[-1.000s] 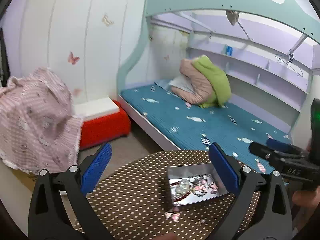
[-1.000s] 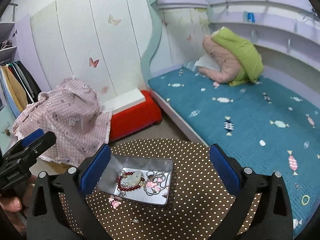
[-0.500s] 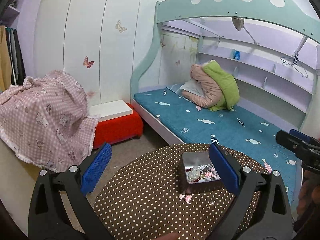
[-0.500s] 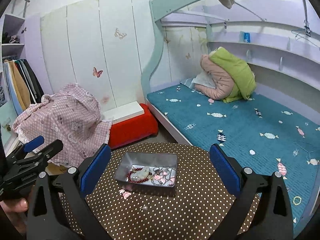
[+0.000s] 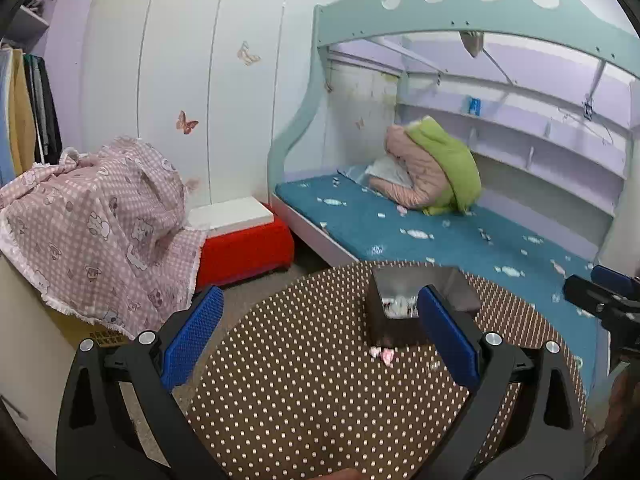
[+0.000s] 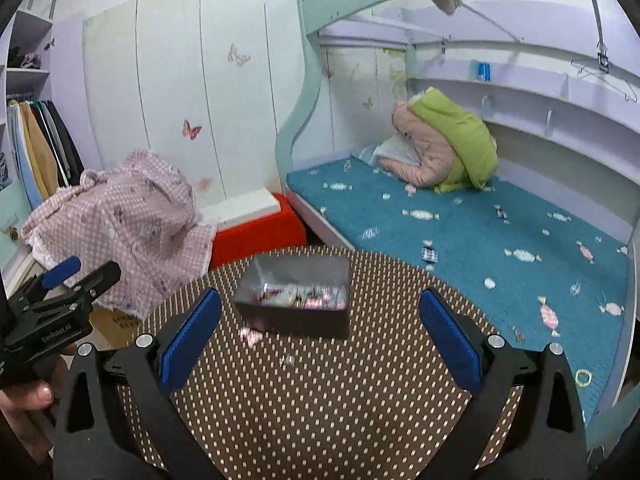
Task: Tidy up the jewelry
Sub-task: 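Raise both tools away from the box over the table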
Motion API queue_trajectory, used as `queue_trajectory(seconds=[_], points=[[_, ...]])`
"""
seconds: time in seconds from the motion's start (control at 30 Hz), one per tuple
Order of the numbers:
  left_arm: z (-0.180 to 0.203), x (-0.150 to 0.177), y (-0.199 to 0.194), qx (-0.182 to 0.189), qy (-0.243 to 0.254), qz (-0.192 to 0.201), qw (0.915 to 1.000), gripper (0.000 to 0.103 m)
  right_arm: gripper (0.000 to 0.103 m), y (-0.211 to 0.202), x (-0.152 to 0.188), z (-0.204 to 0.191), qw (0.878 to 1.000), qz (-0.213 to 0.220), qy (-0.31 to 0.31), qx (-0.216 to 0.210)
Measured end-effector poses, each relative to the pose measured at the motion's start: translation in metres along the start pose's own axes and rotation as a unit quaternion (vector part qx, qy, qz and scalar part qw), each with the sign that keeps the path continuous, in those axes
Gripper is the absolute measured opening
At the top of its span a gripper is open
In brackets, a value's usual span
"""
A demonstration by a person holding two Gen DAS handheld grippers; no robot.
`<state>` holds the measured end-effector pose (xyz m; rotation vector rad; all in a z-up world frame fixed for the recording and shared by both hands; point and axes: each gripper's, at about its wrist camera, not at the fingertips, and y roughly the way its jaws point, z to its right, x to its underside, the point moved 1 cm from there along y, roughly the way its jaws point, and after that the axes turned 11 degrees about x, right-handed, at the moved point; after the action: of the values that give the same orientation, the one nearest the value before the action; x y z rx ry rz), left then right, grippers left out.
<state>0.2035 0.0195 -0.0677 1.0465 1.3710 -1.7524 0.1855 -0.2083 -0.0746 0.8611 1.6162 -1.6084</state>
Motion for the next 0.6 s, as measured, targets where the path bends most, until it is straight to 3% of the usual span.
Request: queue_trajectory(seconds=[0.6], points=[[0.007,0.046,0.048,0.003,0.014,-0.087,0.9961,0.098,0.095,0.073,0.042,-0.017,0.994,-0.109,-0.032,-0.006]])
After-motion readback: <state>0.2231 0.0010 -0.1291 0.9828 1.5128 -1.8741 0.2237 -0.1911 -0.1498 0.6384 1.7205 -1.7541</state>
